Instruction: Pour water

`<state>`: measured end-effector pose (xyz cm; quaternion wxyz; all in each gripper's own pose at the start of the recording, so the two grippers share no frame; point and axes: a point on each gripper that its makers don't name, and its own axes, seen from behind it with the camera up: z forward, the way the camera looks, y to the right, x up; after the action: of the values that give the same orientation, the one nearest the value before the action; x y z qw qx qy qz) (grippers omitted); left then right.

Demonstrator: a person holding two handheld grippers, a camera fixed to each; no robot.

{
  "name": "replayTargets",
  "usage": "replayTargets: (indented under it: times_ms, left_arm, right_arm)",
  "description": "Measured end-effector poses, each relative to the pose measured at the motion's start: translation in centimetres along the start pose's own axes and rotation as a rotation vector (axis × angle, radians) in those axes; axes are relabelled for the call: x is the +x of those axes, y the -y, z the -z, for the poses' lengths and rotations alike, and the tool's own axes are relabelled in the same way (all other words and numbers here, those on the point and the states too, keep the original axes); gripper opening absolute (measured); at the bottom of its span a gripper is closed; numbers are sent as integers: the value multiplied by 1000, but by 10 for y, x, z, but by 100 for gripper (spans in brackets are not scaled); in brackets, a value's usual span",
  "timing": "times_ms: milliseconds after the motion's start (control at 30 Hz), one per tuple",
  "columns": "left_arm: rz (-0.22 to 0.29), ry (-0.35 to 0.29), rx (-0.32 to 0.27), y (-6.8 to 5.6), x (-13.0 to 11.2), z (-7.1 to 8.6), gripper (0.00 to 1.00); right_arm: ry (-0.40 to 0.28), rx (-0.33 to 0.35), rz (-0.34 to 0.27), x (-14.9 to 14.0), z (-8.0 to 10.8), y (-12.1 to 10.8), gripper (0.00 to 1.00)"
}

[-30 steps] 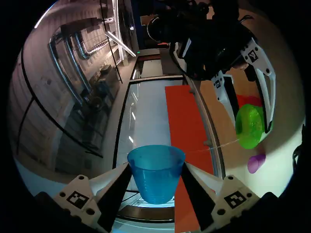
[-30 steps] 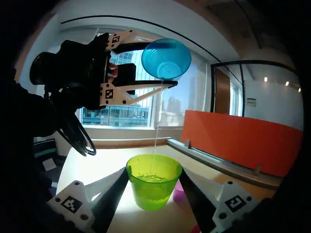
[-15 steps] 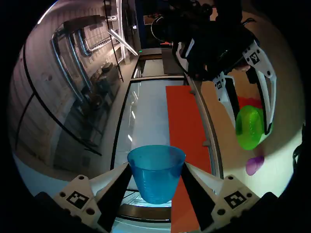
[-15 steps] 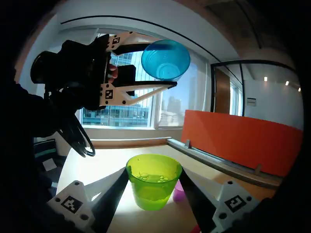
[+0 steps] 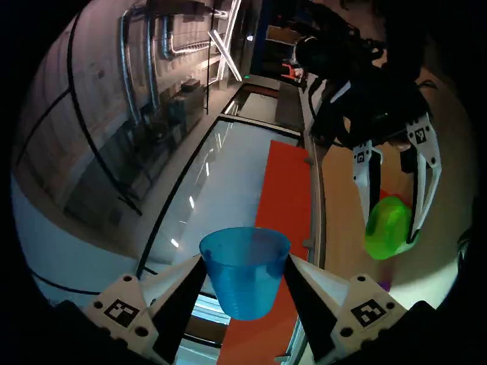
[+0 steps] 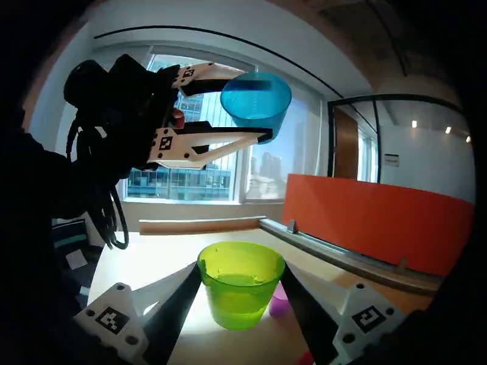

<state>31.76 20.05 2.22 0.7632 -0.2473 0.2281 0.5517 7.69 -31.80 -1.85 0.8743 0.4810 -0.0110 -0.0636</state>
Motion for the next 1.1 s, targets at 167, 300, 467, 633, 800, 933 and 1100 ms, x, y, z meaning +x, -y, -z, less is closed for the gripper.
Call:
replayTargets:
  times_ms: [167,300,467,633,800,933,1100]
  left_arm:
    - [151,7,12,3,-10,-2,84]
    - [276,22,26,5,-21,-3,84]
    - [434,38,34,8,-30,-3,84]
    - [581,25,22,8,-30,-4,84]
    - [709,13,9,7,-30,-5,84]
    - [808,3,-6,7,-31,-3,84]
    - [922,1,-22,6,-33,-1,84]
  right_arm:
    - [-7,-5,-6,3,3,-1,91]
    - [-9,-10,-8,4,4,-2,91]
    - [-13,-12,-9,7,5,-1,91]
    - [-16,-17,-8,9,6,-2,91]
    - [-19,-18,-10,11,7,-3,91]
    - [-20,-17,-10,12,8,-1,91]
    - [-22,-20,-10,13,8,-1,91]
